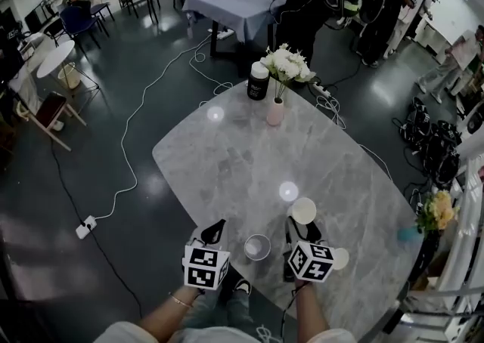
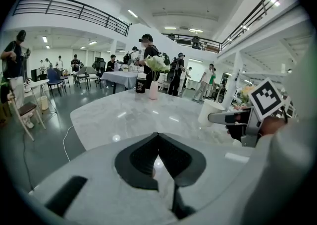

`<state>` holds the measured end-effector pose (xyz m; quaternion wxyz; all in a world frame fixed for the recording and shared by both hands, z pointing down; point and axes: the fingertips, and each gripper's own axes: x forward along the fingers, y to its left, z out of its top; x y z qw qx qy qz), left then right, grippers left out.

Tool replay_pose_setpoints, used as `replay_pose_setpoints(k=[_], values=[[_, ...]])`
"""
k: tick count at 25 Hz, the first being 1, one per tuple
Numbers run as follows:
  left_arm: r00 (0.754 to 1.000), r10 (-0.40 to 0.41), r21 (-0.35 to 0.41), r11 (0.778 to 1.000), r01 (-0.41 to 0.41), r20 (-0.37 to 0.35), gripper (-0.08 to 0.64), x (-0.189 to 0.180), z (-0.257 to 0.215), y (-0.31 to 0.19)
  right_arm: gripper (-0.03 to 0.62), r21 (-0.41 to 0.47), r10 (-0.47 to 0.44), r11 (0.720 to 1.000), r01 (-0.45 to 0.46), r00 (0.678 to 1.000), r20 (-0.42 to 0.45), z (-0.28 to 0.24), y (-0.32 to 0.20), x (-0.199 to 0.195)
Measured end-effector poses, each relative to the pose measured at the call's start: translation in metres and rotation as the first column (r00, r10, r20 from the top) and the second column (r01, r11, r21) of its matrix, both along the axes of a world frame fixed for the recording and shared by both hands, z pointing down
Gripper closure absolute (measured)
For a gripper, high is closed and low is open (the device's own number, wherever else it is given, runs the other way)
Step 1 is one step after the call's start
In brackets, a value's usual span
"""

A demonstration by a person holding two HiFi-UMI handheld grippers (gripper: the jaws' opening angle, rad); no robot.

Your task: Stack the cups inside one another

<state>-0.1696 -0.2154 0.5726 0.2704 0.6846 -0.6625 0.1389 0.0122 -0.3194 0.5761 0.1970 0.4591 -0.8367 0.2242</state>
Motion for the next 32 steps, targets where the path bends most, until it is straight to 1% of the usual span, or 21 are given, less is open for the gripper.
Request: replay_pose_setpoints(k=[4, 14, 22, 26, 32], values=[[1.0, -0.017, 0.012, 1.0, 0.017, 0.005, 0.563, 0.007, -0.009, 0.017, 0.367, 0.011, -0.023, 1.0, 0.023, 1.0, 0.004, -0.011, 0.017, 0.004], [0.998, -0.059, 0.048, 0.997, 0.059, 0.007, 0.563, 0.02, -0.026, 0.052, 0.367, 0.031, -0.114, 0.993, 0.113, 0.993, 0.019, -0.029, 0.063, -0.005], [0.996, -0.082, 0.064, 0.995, 0.081, 0.017, 0.563, 0.024, -0.037, 0.078, 0.367, 0.044, -0.188, 0.981, 0.187, 0.981, 0.036, -0.041, 0.097, -0.018], [0.995, -0.1, 0.069, 0.993, 0.099, 0.008, 0.563, 0.027, -0.037, 0.085, 0.367, 0.047, -0.224, 0.974, 0.222, 0.974, 0.039, -0.043, 0.109, -0.023], [0.994, -0.11, 0.059, 0.992, 0.11, 0.006, 0.563, 0.03, -0.033, 0.096, 0.367, 0.042, -0.279, 0.96, 0.277, 0.959, 0.043, -0.043, 0.127, -0.038]])
